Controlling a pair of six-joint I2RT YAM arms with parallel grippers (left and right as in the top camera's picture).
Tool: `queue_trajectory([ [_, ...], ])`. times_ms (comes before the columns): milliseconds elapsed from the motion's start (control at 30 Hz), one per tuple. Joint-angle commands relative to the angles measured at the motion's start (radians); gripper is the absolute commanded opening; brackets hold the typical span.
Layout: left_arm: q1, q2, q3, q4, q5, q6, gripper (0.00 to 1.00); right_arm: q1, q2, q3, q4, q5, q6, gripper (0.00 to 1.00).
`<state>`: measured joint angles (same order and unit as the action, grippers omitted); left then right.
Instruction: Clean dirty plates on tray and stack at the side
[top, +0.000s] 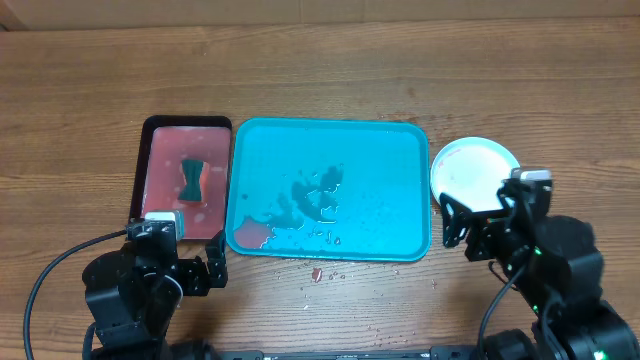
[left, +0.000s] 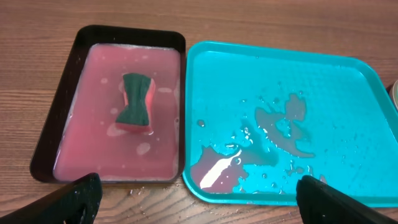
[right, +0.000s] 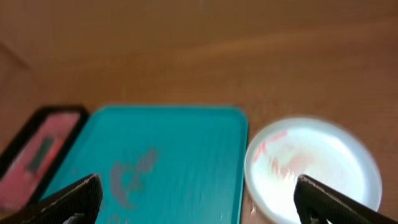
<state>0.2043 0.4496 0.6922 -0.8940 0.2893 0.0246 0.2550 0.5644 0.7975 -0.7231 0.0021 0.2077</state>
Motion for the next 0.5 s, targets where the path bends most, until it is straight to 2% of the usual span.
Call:
queue_trajectory([
  [0, -0.002, -0.006, -0.011, 0.001, 0.017, -0.013, 1.0, -0.059, -0.093, -0.068, 0.123, 0.013, -0.006, 1.0],
  [333, -0.002, -0.006, -0.011, 0.001, 0.017, -0.013, 1.0, -0.089, -0.434, -0.52, 0.739, 0.005, -0.056, 1.0],
  [467, -0.002, -0.006, -0.011, 0.001, 0.017, -0.013, 1.0, -0.107, -0.521, -0.668, 0.888, 0.008, -0.056, 1.0],
])
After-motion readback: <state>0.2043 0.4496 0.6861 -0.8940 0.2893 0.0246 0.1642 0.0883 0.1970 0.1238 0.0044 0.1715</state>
